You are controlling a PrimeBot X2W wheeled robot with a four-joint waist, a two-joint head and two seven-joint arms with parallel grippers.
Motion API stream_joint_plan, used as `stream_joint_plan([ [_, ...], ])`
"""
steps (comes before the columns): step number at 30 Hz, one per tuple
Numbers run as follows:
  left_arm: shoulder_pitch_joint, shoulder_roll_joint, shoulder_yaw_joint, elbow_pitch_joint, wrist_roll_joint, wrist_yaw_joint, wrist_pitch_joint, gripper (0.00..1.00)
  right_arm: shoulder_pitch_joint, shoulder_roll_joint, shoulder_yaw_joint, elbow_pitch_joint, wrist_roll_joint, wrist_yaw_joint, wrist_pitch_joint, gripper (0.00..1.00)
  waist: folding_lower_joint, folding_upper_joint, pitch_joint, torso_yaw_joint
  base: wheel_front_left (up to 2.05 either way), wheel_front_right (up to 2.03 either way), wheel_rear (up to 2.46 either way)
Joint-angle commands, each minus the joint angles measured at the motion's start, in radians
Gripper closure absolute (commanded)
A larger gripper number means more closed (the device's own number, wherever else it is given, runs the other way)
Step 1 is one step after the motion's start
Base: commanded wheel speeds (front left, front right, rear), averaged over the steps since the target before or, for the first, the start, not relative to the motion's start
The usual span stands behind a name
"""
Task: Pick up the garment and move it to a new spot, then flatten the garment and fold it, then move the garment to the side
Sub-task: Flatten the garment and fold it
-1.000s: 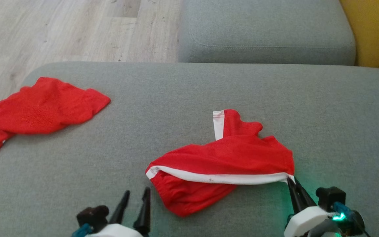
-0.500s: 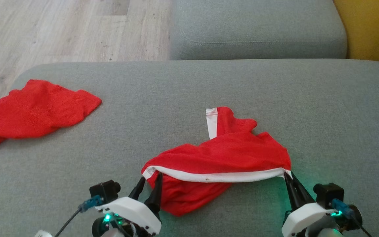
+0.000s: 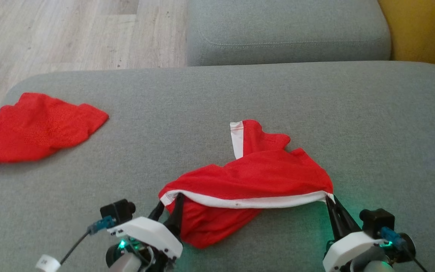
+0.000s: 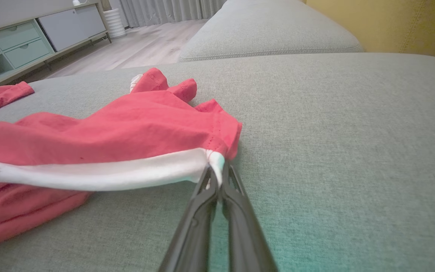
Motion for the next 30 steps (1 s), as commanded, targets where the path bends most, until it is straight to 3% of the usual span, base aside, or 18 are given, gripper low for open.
stream_joint_plan([
  [1, -0.069, 0.001, 0.046, -0.025, -0.007, -0.014, -0.021, 0.05, -0.023, -0.005, 0.024, -0.032, -0.01, 0.008, -0.001, 1.0, 0.0, 0.0, 0.001, -0.003, 0.0, 0.0, 0.0],
  [3, -0.077, -0.002, 0.053, -0.028, -0.014, -0.018, -0.03, 0.11, -0.022, -0.005, 0.025, -0.033, -0.01, 0.008, -0.001, 1.0, 0.0, 0.0, 0.001, -0.006, 0.0, 0.0, 0.0],
  [4, -0.081, -0.002, 0.056, -0.028, -0.016, -0.019, -0.031, 0.23, -0.022, -0.005, 0.025, -0.033, -0.009, 0.008, -0.001, 1.0, 0.0, 0.0, 0.001, -0.007, 0.0, 0.0, 0.0],
  [5, -0.084, -0.003, 0.058, -0.027, -0.018, -0.02, -0.032, 0.48, -0.021, -0.005, 0.026, -0.034, -0.009, 0.008, -0.001, 1.0, 0.0, 0.0, 0.001, -0.009, 0.0, 0.0, 0.0],
  [6, -0.087, -0.002, 0.06, -0.026, -0.019, -0.02, -0.032, 0.66, -0.021, -0.005, 0.027, -0.035, -0.008, 0.008, -0.001, 1.0, 0.0, 0.0, 0.001, -0.01, 0.0, 0.0, 0.0],
  [7, -0.089, -0.001, 0.059, -0.024, -0.019, -0.021, -0.031, 0.95, -0.021, -0.005, 0.028, -0.036, -0.006, 0.008, -0.002, 1.0, 0.0, 0.0, 0.001, -0.012, 0.0, 0.0, 0.0],
  [8, -0.09, 0.0, 0.058, -0.023, -0.019, -0.023, -0.03, 1.0, -0.022, -0.005, 0.026, -0.038, -0.005, 0.008, -0.002, 1.0, 0.0, 0.0, 0.0, -0.013, 0.0, 0.0, 0.0],
  [19, -0.105, 0.057, 0.053, -0.111, 0.031, -0.036, -0.087, 1.0, -0.044, -0.005, -0.039, -0.144, -0.008, 0.008, -0.012, 1.0, 0.0, 0.0, -0.024, -0.019, 0.0, 0.0, 0.0],
  [24, -0.131, 0.124, 0.056, -0.264, 0.081, -0.027, -0.1, 1.0, -0.061, -0.005, -0.063, -0.312, -0.014, 0.008, 0.003, 1.0, 0.0, 0.0, -0.059, -0.025, 0.0, 0.0, 0.0],
  [30, -0.184, 0.242, 0.077, -0.54, 0.14, 0.021, -0.038, 1.0, -0.075, -0.005, -0.075, -0.598, -0.028, 0.008, 0.099, 1.0, 0.0, 0.0, -0.099, -0.041, 0.0, 0.0, 0.0],
])
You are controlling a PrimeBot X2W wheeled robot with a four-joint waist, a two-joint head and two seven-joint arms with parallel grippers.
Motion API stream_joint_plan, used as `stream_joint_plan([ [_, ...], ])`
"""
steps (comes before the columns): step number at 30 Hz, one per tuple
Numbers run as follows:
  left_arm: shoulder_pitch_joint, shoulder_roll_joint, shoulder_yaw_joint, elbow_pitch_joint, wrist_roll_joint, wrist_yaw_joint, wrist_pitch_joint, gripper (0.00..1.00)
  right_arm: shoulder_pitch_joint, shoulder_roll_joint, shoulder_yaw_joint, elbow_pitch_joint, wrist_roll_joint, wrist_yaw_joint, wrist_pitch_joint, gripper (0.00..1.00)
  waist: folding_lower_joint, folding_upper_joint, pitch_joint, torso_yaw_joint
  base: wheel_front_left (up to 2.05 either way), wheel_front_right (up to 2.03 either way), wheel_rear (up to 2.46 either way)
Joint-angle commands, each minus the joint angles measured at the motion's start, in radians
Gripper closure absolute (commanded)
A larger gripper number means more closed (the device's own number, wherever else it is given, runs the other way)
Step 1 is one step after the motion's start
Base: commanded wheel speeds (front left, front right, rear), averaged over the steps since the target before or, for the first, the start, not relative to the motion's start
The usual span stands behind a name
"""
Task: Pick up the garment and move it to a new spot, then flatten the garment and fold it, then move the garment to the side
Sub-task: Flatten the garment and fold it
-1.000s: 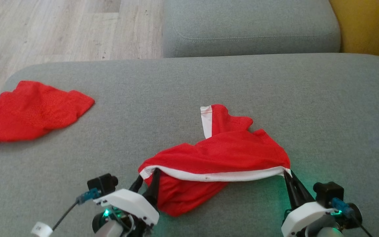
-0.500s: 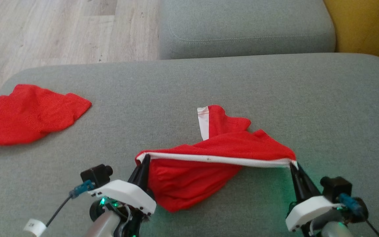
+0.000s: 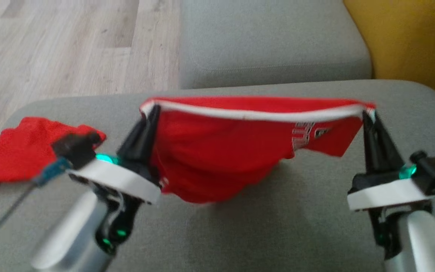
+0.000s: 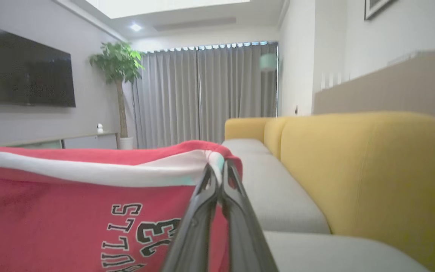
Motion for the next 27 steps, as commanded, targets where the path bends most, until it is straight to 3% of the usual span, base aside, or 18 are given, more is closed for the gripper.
stream_joint_plan([
  [1, -0.088, 0.041, 0.054, -0.071, 0.013, 0.009, 0.012, 1.0, -0.068, -0.006, 0.017, -0.07, -0.011, 0.008, 0.015, 1.0, 0.0, 0.0, -0.011, -0.008, 0.0, 0.0, 0.0],
  [7, -0.185, 0.123, 0.102, -0.302, 0.023, 0.056, 0.116, 1.0, -0.096, -0.006, 0.023, -0.334, -0.029, 0.008, 0.134, 1.0, 0.0, 0.0, -0.022, -0.036, 0.0, 0.0, 0.0],
  [12, -0.263, 0.161, 0.119, -0.348, 0.016, 0.072, 0.198, 1.0, -0.143, -0.006, 0.018, -0.409, -0.028, 0.008, 0.211, 1.0, 0.0, 0.0, 0.007, -0.059, 0.0, 0.0, 0.0],
  [19, -0.366, 0.15, 0.107, -0.162, -0.003, 0.042, 0.25, 1.0, -0.301, -0.017, 0.025, -0.214, -0.024, 0.008, 0.235, 1.0, 0.0, 0.0, 0.12, -0.093, 0.0, 0.0, 0.0],
  [23, -0.544, 0.103, 0.127, 0.016, 0.04, 0.002, 0.178, 1.0, -0.54, -0.022, 0.019, 0.003, -0.036, 0.008, 0.166, 1.0, 0.0, 0.0, 0.239, -0.124, 0.0, 0.0, 0.0],
  [27, -0.656, 0.068, 0.135, 0.109, 0.073, -0.021, 0.111, 1.0, -0.679, -0.014, 0.0, 0.107, -0.04, 0.008, 0.101, 1.0, 0.0, 0.0, 0.296, -0.137, 0.0, 0.0, 0.0],
])
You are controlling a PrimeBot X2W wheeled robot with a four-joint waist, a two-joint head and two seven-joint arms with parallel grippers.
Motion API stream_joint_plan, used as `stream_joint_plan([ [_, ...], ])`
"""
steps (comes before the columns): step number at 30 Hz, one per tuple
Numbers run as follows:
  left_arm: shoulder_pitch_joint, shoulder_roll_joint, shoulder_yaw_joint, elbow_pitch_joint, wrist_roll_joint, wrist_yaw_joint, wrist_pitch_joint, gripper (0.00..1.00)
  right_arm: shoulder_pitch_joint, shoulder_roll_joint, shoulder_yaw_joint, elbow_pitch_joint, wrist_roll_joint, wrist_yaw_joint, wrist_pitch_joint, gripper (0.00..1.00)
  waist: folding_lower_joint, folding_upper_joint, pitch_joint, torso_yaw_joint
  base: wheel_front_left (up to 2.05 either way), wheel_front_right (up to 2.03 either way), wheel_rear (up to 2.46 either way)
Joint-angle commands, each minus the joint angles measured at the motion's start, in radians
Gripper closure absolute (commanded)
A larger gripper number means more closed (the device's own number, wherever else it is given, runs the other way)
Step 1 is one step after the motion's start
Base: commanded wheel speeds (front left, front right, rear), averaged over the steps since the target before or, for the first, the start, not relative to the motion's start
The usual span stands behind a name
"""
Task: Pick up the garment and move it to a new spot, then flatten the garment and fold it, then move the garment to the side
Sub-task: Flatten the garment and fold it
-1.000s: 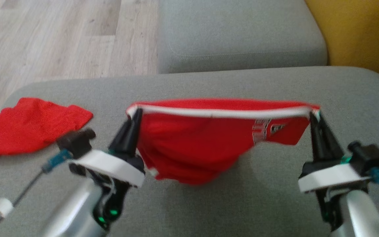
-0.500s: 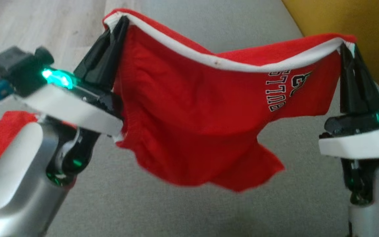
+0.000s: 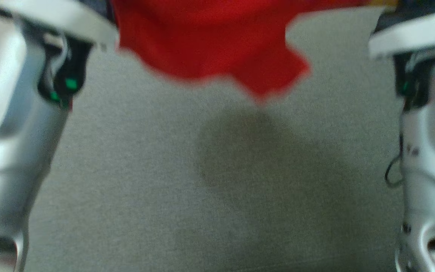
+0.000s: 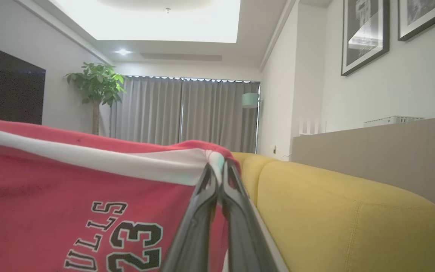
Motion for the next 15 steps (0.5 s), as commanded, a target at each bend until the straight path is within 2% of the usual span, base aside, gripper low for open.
stream_joint_plan([
  [1, -0.07, 0.027, 0.05, -0.004, 0.014, -0.006, -0.018, 1.0, -0.051, 0.009, 0.011, -0.013, -0.003, 0.007, -0.021, 1.0, -0.0004, 0.0, 0.074, -0.028, 0.0, 0.0, 0.0],
  [6, -0.115, -0.013, 0.024, 0.114, 0.04, -0.038, -0.097, 1.0, -0.125, 0.015, 0.032, 0.112, 0.0, 0.007, -0.106, 1.0, -0.0004, 0.0, 0.14, -0.036, 0.0, 0.0, 0.0],
  [11, -0.01, -0.031, -0.028, 0.197, 0.039, -0.061, -0.178, 1.0, -0.033, 0.015, 0.086, 0.247, 0.042, 0.007, -0.16, 1.0, -0.0004, 0.0, 0.158, -0.031, 0.0, 0.0, 0.0],
  [15, 0.123, -0.057, -0.077, 0.227, 0.026, -0.069, -0.245, 1.0, 0.081, 0.015, 0.087, 0.312, 0.073, 0.007, -0.194, 1.0, -0.0004, 0.0, 0.141, -0.021, 0.0, 0.0, 0.0],
])
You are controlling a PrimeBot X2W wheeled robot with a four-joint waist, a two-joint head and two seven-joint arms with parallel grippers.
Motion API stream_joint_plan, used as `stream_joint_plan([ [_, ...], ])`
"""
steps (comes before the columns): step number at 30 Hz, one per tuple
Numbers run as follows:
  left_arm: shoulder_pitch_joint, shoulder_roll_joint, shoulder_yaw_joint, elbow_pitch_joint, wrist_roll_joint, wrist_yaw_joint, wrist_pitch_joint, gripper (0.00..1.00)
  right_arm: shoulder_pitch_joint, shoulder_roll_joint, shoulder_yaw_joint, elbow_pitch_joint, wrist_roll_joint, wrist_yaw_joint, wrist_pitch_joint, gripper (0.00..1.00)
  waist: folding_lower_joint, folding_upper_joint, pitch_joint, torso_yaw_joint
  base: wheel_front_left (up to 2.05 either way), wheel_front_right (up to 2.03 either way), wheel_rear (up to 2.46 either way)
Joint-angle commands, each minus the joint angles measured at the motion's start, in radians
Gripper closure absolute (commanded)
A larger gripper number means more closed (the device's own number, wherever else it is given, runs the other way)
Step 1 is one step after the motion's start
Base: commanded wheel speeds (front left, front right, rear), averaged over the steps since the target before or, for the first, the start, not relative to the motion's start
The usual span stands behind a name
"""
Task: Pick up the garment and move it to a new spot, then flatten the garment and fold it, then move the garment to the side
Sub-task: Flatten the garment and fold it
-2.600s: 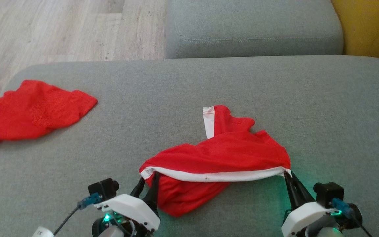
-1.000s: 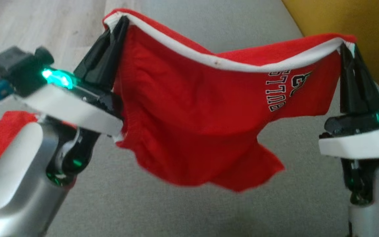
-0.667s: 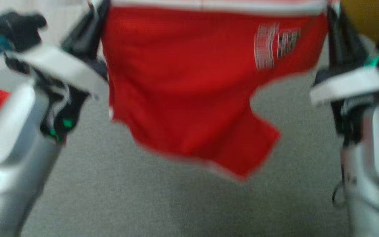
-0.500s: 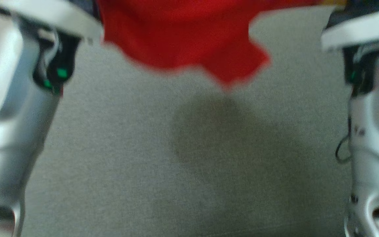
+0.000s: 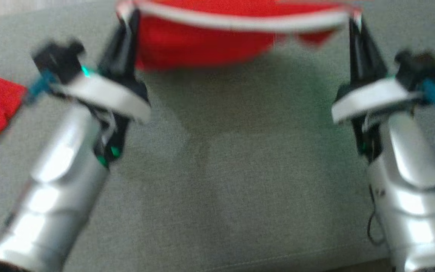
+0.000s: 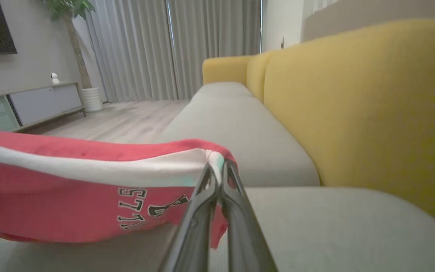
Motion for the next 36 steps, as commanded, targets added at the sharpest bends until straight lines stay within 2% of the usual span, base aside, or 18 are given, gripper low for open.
stream_joint_plan([
  [1, -0.013, 0.023, 0.028, -0.029, -0.01, -0.007, -0.018, 1.0, -0.006, 0.013, 0.011, -0.03, 0.008, 0.007, -0.014, 1.0, 0.0001, 0.0, -0.012, 0.003, 0.0, 0.0, 0.0],
  [5, 0.12, 0.014, 0.011, -0.052, -0.02, -0.009, -0.057, 1.0, 0.103, 0.013, 0.012, -0.041, 0.039, 0.007, -0.028, 1.0, 0.0001, 0.0, -0.05, 0.005, 0.0, 0.0, 0.0],
  [12, 0.37, -0.018, 0.044, -0.186, -0.024, 0.006, -0.077, 1.0, 0.34, 0.013, -0.021, -0.158, 0.033, 0.007, -0.032, 1.0, 0.0001, 0.0, -0.172, 0.003, 0.0, 0.0, 0.0],
  [18, 0.611, -0.037, 0.095, -0.356, 0.0, 0.043, -0.078, 1.0, 0.578, 0.013, -0.054, -0.377, 0.04, 0.007, 0.047, 1.0, 0.0001, 0.0, -0.279, -0.012, 0.0, 0.0, 0.0],
  [23, 0.754, -0.056, 0.119, -0.473, 0.005, 0.076, -0.078, 1.0, 0.718, 0.013, -0.089, -0.574, 0.045, 0.007, 0.14, 1.0, 0.0001, 0.0, -0.296, -0.006, 0.0, 0.0, 0.0],
  [26, 0.787, -0.076, 0.108, -0.487, -0.001, 0.088, -0.077, 1.0, 0.748, 0.013, -0.11, -0.625, 0.021, 0.007, 0.187, 1.0, 0.0001, 0.0, -0.286, 0.023, 0.0, 0.0, 0.0],
  [30, 0.789, -0.106, 0.104, -0.469, -0.019, 0.103, -0.072, 1.0, 0.731, 0.013, -0.115, -0.632, 0.005, 0.007, 0.221, 1.0, 0.0001, 0.0, -0.254, 0.058, 0.0, 0.0, 0.0],
  [36, 0.719, -0.164, 0.102, -0.372, -0.063, 0.108, -0.053, 1.0, 0.564, 0.013, -0.097, -0.531, -0.061, 0.007, 0.285, 1.0, 0.0001, 0.0, -0.147, 0.126, 0.0, 0.0, 0.0],
])
